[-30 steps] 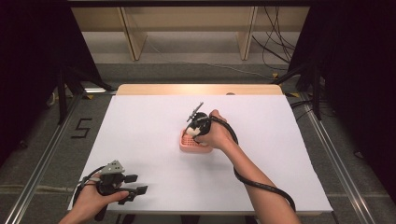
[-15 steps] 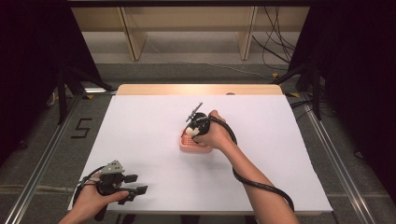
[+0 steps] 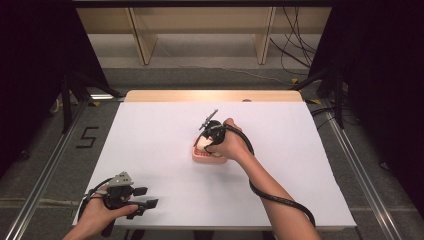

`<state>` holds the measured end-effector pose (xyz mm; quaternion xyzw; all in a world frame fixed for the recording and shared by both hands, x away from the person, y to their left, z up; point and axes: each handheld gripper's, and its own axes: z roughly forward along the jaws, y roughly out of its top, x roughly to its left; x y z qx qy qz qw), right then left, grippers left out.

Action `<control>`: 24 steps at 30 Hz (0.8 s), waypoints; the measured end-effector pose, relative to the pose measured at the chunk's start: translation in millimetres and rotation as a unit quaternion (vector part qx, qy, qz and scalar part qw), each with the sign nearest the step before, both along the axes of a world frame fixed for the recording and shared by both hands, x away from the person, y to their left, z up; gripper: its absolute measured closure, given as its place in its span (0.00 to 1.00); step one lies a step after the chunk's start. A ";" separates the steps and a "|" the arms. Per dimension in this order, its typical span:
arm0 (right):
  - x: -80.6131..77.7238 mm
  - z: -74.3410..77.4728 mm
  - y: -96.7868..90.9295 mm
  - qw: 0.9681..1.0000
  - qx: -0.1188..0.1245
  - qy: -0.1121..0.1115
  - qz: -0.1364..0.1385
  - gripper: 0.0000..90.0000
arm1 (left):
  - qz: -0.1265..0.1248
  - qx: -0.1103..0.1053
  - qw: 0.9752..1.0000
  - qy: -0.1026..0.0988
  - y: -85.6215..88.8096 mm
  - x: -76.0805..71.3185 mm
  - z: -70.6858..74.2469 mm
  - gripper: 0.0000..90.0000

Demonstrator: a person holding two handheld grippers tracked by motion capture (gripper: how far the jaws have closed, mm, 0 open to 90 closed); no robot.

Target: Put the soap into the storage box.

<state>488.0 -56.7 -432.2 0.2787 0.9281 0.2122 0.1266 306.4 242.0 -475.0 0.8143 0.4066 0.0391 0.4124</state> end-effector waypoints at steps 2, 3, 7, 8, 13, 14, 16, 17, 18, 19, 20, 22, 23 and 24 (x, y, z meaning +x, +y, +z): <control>-1.6 5.0 -2.3 1.000 0.008 -0.006 0.000 0.49 | -0.001 0.004 1.000 -0.001 0.1 0.3 0.1 0.37; -1.6 5.0 -2.3 1.000 0.008 -0.006 0.000 0.49 | -0.001 0.004 1.000 -0.001 0.1 0.3 0.1 0.37; -6.0 9.1 -5.3 1.000 0.018 -0.005 -0.009 0.48 | 0.001 -0.006 1.000 -0.002 -1.0 -0.5 -0.1 0.37; -6.7 10.4 -7.0 1.000 0.020 -0.005 -0.009 0.48 | 0.001 -0.006 1.000 -0.002 -1.1 -0.5 -0.1 0.37; -13.0 12.9 -15.8 0.999 0.039 -0.004 -0.023 0.48 | 0.000 -0.002 1.000 -0.001 -0.6 -0.2 -0.2 0.37; -16.2 14.4 -20.8 0.999 0.047 -0.009 -0.026 0.49 | 0.001 -0.002 1.000 -0.001 -0.6 -0.2 -0.3 0.37; -19.0 15.3 -24.8 0.998 0.051 -0.016 -0.027 0.49 | 0.001 -0.001 1.000 -0.001 -0.5 -0.2 -0.4 0.37; -19.0 15.3 -24.8 0.998 0.051 -0.016 -0.027 0.49 | 0.001 -0.001 1.000 -0.001 -0.5 -0.2 -0.4 0.37; -23.9 17.0 -30.3 0.998 0.057 -0.015 -0.031 0.50 | 0.002 -0.001 1.000 0.000 -0.6 -0.2 -0.4 0.37; -23.9 17.0 -30.3 0.998 0.057 -0.015 -0.031 0.50 | 0.002 -0.001 1.000 0.000 -0.6 -0.2 -0.4 0.37; -25.9 17.1 -32.2 0.998 0.060 -0.010 -0.035 0.51 | 0.002 -0.001 1.000 0.000 -0.6 -0.2 -0.5 0.37; -32.6 17.7 -41.6 0.997 0.066 -0.015 -0.041 0.51 | 0.004 -0.002 1.000 -0.001 -0.8 -0.4 -0.9 0.37; -32.6 17.7 -41.6 0.997 0.066 -0.015 -0.041 0.51 | 0.004 -0.002 1.000 -0.001 -0.8 -0.4 -0.9 0.37; -34.2 17.7 -43.9 0.997 0.066 -0.018 -0.039 0.51 | 0.004 -0.002 1.000 -0.001 -0.8 -0.3 -1.0 0.37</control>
